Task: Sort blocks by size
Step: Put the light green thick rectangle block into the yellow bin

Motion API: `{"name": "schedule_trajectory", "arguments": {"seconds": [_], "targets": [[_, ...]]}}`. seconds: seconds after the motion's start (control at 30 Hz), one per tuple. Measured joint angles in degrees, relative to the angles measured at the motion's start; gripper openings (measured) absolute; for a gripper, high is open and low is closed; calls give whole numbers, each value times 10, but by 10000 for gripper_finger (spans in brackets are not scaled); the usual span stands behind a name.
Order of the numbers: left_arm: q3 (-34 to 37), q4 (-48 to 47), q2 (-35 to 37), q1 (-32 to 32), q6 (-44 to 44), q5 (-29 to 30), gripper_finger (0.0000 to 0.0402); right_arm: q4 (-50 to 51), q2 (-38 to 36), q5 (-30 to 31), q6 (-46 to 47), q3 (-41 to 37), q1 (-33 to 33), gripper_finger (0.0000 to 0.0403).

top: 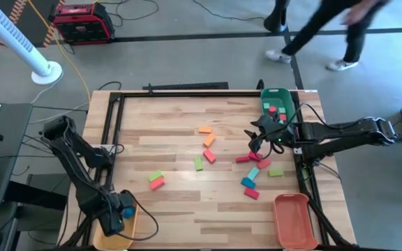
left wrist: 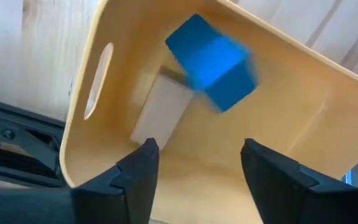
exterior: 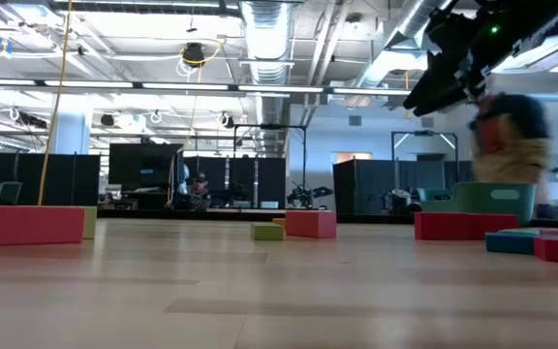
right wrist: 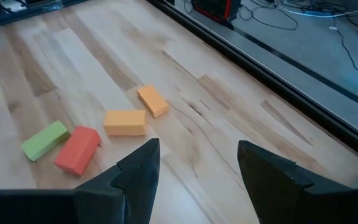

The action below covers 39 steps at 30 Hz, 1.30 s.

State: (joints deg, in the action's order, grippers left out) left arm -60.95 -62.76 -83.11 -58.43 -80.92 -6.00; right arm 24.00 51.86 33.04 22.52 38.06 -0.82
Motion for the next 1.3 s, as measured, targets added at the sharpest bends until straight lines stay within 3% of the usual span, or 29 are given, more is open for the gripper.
{"name": "schedule_trajectory", "arguments": {"seconds": [0.17,0.33,0.47,0.67,0.77,0.97,1.17,1.3], "targets": [[-20,-46,3,9,24,17,235,-1,0,0,0,0,0,245],[-62,-104,3,41,82,105,237,-1,0,0,-1,0,0,245],[-76,-125,3,87,154,173,238,-1,0,0,-1,0,0,245],[-54,-120,3,184,266,196,236,-1,0,0,-3,0,0,245],[-29,-99,3,231,315,183,235,0,0,0,-5,0,0,245],[32,-18,3,305,401,91,235,9,0,0,-6,0,-9,245],[69,23,3,352,444,57,235,11,0,0,-8,0,-11,245],[102,83,3,377,462,-2,235,10,0,0,-14,0,-11,245]]}}
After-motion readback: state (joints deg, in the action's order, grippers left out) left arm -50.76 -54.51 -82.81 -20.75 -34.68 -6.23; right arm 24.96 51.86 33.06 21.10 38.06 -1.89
